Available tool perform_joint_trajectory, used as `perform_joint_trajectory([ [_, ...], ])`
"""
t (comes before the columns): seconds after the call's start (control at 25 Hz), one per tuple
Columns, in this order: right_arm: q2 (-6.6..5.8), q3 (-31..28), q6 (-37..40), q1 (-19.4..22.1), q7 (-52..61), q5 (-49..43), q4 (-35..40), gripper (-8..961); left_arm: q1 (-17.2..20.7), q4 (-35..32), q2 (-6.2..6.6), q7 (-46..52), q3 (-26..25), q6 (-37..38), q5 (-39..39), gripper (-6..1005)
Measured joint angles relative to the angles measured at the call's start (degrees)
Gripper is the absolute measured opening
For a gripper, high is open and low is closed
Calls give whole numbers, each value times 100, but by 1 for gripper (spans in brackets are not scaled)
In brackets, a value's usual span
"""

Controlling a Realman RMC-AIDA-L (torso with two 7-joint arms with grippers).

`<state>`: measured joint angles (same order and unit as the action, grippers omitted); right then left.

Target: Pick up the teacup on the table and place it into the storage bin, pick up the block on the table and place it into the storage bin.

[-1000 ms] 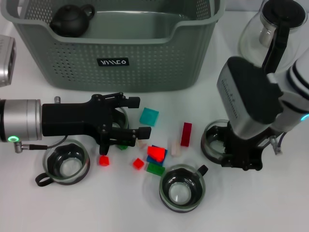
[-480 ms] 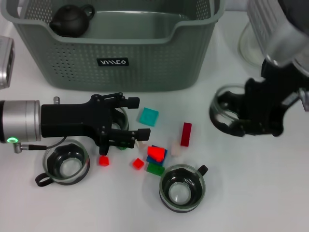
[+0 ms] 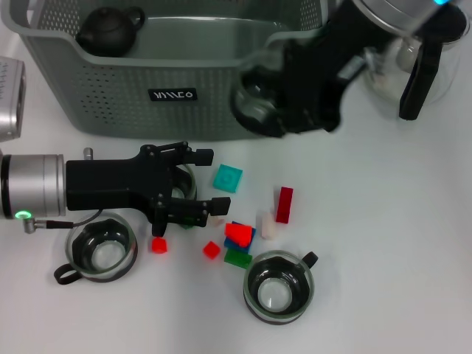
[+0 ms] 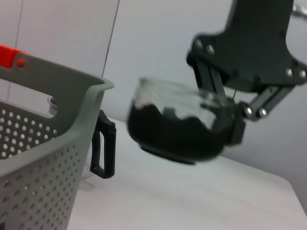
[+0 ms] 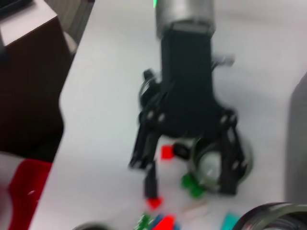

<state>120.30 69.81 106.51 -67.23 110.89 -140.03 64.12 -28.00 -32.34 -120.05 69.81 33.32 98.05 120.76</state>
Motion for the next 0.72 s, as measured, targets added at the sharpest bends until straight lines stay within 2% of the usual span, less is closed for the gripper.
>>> perform_joint_trajectory([
  [0.24, 10, 30, -633, -435, -155, 134, -325, 59, 3, 0, -15, -2, 21, -38, -7, 933],
  [0.44, 8, -28, -1317, -532, -195, 209, -388, 64, -26, 0, -6, -8, 19, -40, -25, 933],
  [0.6, 9, 4, -2196, -502, -178, 212, -656, 68, -42, -1, 2, -12, 4, -40, -31, 933],
  [0.72, 11, 23, -3140, -476, -212, 212, -1137, 71, -45, -2, -5, -11, 2, -41, -33, 933],
])
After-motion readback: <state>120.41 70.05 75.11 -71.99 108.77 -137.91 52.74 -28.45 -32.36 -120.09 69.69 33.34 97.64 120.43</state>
